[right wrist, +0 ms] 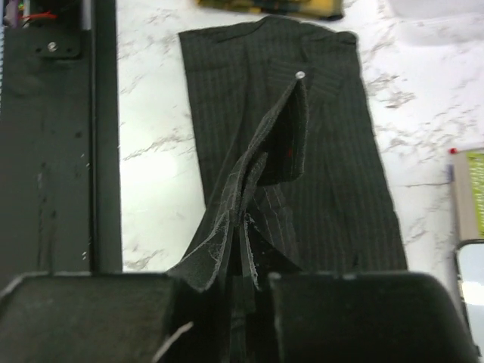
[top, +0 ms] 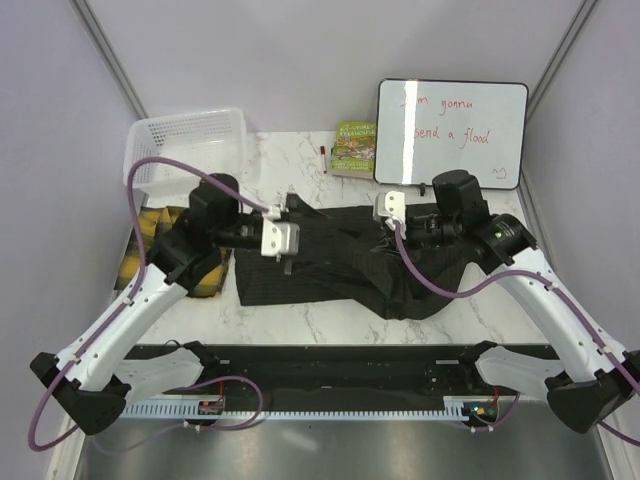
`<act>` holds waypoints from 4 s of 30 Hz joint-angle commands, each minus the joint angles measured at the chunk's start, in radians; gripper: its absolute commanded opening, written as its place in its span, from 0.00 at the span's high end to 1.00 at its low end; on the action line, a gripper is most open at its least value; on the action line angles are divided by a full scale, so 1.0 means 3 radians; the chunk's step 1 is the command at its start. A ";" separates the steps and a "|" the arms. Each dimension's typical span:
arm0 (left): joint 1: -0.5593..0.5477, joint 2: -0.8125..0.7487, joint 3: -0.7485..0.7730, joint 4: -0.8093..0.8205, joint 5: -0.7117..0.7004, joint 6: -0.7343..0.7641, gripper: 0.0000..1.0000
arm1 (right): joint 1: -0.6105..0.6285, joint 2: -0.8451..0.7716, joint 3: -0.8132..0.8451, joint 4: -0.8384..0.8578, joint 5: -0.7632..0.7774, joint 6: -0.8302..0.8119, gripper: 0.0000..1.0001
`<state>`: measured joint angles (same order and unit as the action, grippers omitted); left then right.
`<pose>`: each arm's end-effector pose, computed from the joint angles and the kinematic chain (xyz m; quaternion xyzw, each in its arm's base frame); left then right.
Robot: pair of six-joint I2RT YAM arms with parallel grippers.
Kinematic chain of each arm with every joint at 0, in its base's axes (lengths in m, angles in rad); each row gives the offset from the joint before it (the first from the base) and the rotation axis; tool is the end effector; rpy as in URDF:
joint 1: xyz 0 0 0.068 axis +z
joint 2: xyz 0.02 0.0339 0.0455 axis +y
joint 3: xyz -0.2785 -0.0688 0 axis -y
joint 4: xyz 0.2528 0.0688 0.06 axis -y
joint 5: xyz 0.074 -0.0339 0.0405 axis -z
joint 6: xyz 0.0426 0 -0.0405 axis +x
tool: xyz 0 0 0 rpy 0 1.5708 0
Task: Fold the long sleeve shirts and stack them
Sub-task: Fold the shirt
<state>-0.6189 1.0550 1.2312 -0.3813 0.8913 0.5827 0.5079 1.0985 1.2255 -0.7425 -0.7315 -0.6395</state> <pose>0.1597 -0.1544 0.4386 0.6201 0.4237 -0.3446 0.5632 0.1808 0.1332 0.3920 -0.5882 0.6073 0.2887 0.4492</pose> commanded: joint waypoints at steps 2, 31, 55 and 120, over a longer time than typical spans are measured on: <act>-0.0645 0.0037 -0.0243 -0.0386 -0.0168 0.1754 0.19 | 0.0020 0.0132 0.0348 -0.0618 -0.0409 -0.0440 0.91; -0.1516 -0.0176 -0.0228 -0.0626 -0.0634 0.1765 0.98 | -0.0367 0.0010 0.0425 0.0245 -0.0445 0.1102 0.49; -0.1748 0.1008 0.1393 0.0110 -0.1973 0.0323 0.98 | -0.0992 0.1493 -0.0347 -0.1395 -0.0747 -0.0496 0.68; 0.0217 0.1281 0.1378 0.0361 -0.1801 -0.0899 0.98 | -0.1340 0.0180 -0.0803 0.0062 0.0153 0.0685 1.00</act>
<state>-0.5739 1.5845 1.6489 -0.2626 0.2283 0.3576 0.1566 1.2751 0.9043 -0.6842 -0.7128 -0.3889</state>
